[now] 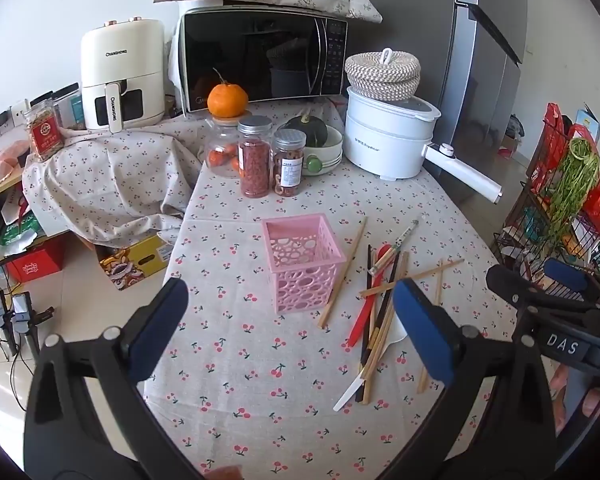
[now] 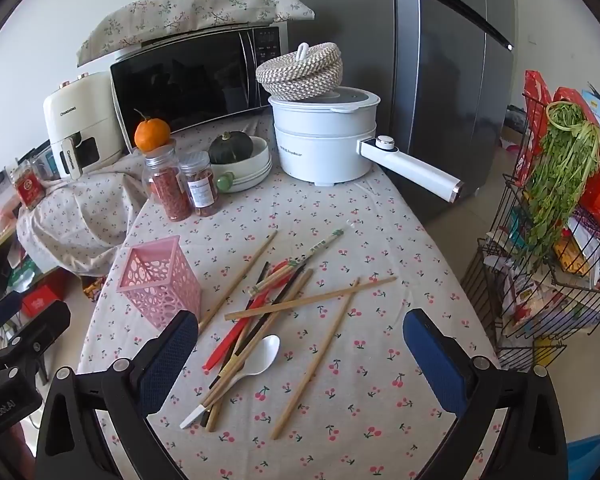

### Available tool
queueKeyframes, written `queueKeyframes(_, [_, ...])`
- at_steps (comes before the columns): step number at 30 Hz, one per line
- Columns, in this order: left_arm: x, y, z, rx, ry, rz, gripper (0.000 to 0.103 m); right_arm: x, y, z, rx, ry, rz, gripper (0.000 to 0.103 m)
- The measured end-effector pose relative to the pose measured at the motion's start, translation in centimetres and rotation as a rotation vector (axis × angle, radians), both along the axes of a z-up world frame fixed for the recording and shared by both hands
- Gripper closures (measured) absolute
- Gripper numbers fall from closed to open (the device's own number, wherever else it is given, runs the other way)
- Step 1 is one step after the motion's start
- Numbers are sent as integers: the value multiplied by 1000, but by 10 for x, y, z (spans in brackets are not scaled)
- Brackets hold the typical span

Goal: Organize utensils

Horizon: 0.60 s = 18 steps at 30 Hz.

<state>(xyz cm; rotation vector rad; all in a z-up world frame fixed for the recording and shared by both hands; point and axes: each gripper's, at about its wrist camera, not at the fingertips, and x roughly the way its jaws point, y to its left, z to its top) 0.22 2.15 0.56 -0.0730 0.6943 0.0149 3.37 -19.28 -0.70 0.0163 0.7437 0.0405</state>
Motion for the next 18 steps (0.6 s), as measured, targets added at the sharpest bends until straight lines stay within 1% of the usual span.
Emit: queueKeyframes(18, [-1,-1,0,4,-4,-3,1,0,0,-1,-2,-3,0,0])
